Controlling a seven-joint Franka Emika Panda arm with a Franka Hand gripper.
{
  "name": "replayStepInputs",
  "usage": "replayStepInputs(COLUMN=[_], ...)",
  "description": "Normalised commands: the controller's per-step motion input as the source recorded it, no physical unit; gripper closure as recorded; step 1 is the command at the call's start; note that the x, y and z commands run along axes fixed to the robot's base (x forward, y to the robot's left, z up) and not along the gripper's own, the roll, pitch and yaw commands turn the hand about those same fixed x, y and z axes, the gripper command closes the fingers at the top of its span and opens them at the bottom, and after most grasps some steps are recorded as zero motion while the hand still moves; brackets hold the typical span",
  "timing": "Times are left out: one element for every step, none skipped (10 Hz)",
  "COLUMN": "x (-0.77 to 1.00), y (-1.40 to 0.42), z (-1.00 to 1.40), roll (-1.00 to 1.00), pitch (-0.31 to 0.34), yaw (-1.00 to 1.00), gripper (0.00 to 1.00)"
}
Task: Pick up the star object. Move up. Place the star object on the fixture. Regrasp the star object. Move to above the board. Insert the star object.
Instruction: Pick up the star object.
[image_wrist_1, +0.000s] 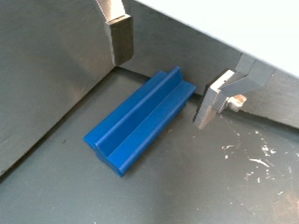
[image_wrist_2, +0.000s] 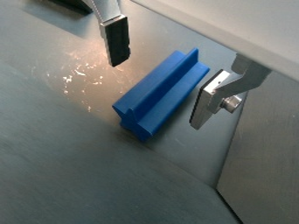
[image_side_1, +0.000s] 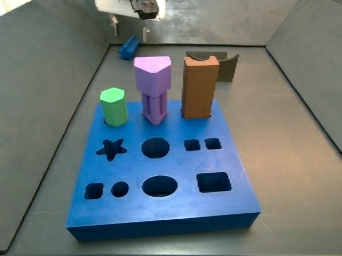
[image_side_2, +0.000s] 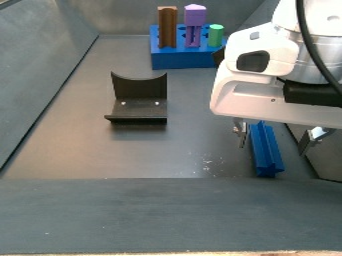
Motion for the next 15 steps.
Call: replayStepInputs(x=[-0.07,-0.03,-0.04,0.00,0.00,0.04,0.28,0.59,0.58,0.53,0.31,0.03,-0.25,-0.55,-0.63], y=[0.07,0.03,0.00,0.00,0.00,0.00,0.00,0.00,0.00,0.00,0.00,-0.02,0.00,0.00,-0.08], z=[-0.73,-0.64,-0.61,-0.57,-0.52,-0.49,-0.45,-0.62,-0.70,-0.80,-0.81,-0.71,-0.69,-0.84,-0.70], roll=[-0.21,-0.22,-0.24,-0.25,-0.26,-0.27,-0.29,-0.24,-0.20,-0.13,-0.08,-0.09,-0.04,0.00,0.10], pitch=[-0.123,-0.153,-0.151,-0.176,-0.227,-0.250,-0.289,-0.219,-0.197,-0.190,-0.216,-0.256,-0.237,-0.173,-0.209], yaw=[0.04,0.03,0.02,0.07,0.08,0.09,0.04,0.03,0.02,0.02,0.09,0.17,0.31,0.23,0.22], gripper=[0.00,0.00,0.00,0.00,0.00,0.00,0.00,0.00,0.00,0.00,0.00,0.00,0.00,0.00,0.00])
